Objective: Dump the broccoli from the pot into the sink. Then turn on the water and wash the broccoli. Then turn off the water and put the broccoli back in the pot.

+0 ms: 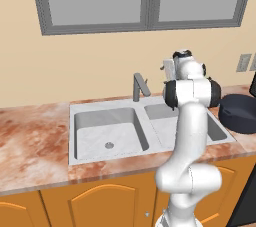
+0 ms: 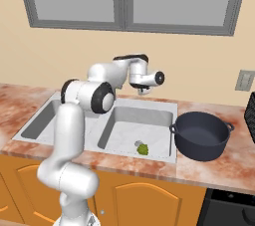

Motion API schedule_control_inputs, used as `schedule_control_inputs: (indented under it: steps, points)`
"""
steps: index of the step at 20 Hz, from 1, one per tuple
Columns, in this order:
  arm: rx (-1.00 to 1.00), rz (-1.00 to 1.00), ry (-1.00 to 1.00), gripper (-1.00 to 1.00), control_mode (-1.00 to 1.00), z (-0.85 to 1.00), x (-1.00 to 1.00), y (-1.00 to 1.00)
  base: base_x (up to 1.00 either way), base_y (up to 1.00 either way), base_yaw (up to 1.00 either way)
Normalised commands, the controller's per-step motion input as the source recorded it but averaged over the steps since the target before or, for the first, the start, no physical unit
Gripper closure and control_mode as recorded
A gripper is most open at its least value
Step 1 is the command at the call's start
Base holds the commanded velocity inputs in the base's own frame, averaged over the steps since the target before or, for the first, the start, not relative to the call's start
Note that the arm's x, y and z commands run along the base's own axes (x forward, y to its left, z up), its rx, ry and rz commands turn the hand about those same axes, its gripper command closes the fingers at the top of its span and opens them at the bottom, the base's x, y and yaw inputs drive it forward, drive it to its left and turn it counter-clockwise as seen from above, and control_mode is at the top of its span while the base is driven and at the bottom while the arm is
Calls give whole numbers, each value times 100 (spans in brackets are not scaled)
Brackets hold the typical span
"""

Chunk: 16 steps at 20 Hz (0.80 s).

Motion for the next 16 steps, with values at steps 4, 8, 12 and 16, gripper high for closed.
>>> schedule_control_inputs:
  steps: [4,8,12,16]
  points:
    - [-23,3,-13,-100,-100,40,-100,-1,0,0,0]
    - [-37,0,-5,-100,-100,0,-100,0,0,0,0]
    - [-42,0,-2,-100,-100,21,-99,0,0,0,0]
    - [-40,0,0,-100,-100,48,-72,1,0,0,0]
